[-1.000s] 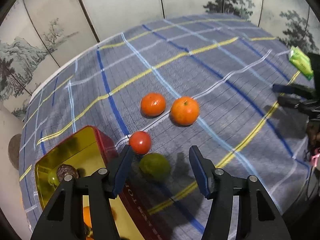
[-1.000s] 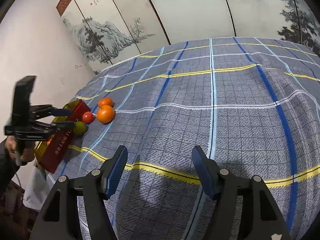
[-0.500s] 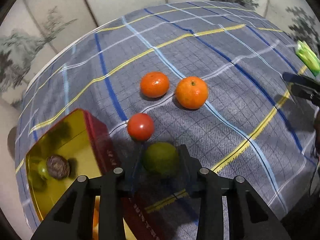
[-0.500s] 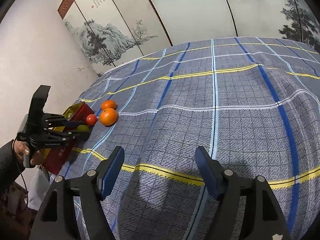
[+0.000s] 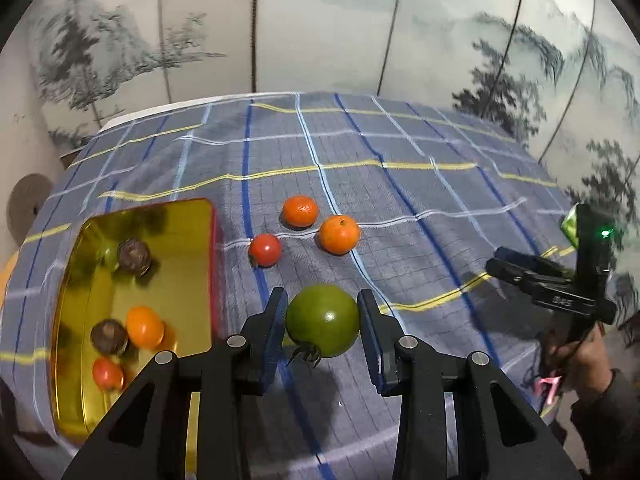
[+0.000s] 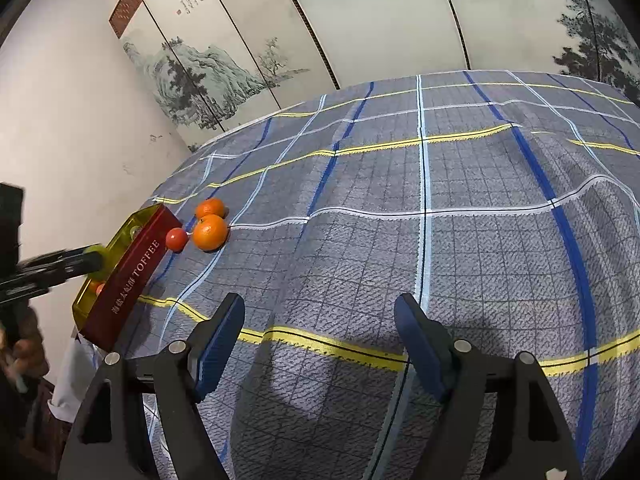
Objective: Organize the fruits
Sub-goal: 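Lift the green tomato with the left tool while the right tool grasps an orange tangerine, then carry the green tomato over the tin with the left tool while the right tool holds the tangerine, then lower the green tomato into the tin and open the left tool, then carry the held orange tangerine over the tin with the right tool, then lower the tangerine into the tin and open the right tool, then move the left tool to the red tomato on the cloth and grasp it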
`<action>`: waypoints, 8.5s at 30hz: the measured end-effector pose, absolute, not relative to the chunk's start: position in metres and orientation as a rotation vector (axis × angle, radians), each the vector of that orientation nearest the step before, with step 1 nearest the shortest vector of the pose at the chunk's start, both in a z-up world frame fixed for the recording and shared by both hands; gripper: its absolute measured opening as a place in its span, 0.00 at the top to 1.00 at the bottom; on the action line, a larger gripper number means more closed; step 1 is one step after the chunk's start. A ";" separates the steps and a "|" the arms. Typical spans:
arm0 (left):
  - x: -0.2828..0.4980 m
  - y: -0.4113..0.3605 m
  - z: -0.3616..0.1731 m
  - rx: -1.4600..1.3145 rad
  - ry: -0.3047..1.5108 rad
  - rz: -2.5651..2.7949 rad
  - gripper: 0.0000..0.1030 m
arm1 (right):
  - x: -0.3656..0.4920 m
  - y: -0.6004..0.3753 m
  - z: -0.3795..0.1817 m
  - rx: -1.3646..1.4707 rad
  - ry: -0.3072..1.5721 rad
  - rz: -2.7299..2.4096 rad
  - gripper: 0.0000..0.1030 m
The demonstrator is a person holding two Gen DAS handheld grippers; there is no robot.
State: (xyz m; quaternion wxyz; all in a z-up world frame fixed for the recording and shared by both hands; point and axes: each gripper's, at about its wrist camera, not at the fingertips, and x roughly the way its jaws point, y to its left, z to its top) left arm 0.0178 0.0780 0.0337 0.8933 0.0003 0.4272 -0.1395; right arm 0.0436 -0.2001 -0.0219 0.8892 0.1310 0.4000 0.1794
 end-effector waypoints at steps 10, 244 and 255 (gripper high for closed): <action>-0.030 0.099 0.049 -0.069 0.853 -0.259 0.64 | 0.047 -0.177 -0.016 0.154 0.864 0.402 0.27; -0.082 0.251 0.012 0.009 0.769 0.317 0.17 | 0.058 0.081 0.031 0.003 0.847 0.686 0.34; -0.055 0.187 0.048 0.057 0.722 0.022 0.17 | 0.065 -0.109 0.005 -0.018 0.891 0.262 0.34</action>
